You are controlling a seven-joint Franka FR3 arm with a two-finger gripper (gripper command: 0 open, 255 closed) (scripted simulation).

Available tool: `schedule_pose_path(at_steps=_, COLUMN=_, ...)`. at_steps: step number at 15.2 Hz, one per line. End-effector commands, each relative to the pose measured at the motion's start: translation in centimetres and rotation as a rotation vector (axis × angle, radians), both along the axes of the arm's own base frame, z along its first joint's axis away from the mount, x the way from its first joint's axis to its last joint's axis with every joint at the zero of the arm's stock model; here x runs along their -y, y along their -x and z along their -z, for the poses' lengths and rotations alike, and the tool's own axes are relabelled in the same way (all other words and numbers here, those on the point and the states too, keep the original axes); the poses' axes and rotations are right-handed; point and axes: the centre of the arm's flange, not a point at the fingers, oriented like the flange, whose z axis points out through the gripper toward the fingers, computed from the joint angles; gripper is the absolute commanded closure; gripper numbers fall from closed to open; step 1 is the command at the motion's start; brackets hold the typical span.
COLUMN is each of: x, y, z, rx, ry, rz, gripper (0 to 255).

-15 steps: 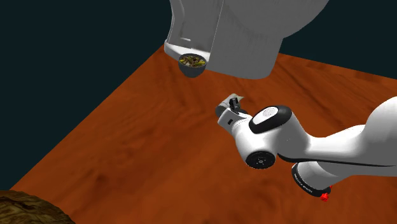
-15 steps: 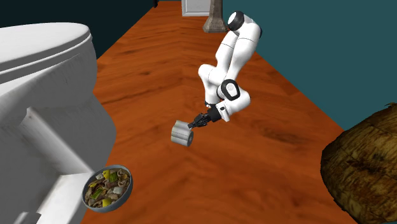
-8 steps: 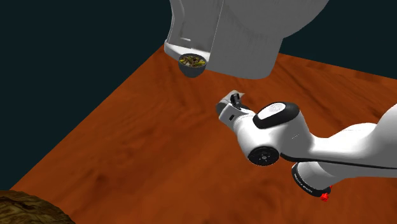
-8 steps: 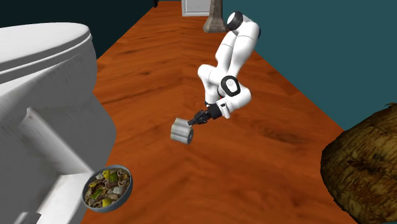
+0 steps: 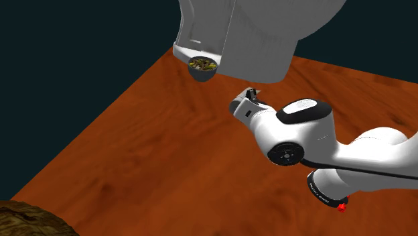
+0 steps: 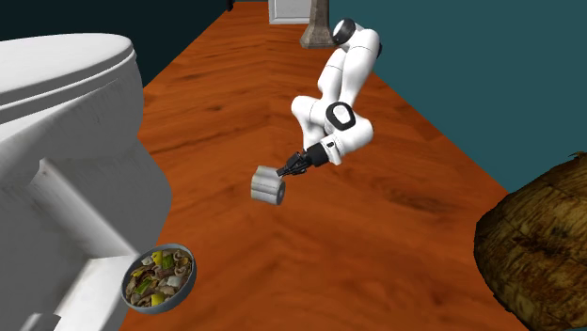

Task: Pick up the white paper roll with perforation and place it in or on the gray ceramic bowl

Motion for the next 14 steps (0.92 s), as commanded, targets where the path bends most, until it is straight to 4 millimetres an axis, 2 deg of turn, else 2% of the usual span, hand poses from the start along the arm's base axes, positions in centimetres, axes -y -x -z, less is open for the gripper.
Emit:
schedule_pose_path(at_steps=1, x=-0.1, y=0.0, z=-1.1, rx=0.0, ry=0.0, rz=0.0, gripper=255)
schedule_pose_path(at_steps=14, x=-0.1, y=0.0, z=-8.0, rx=0.0, ry=0.0, rz=0.0, gripper=255)
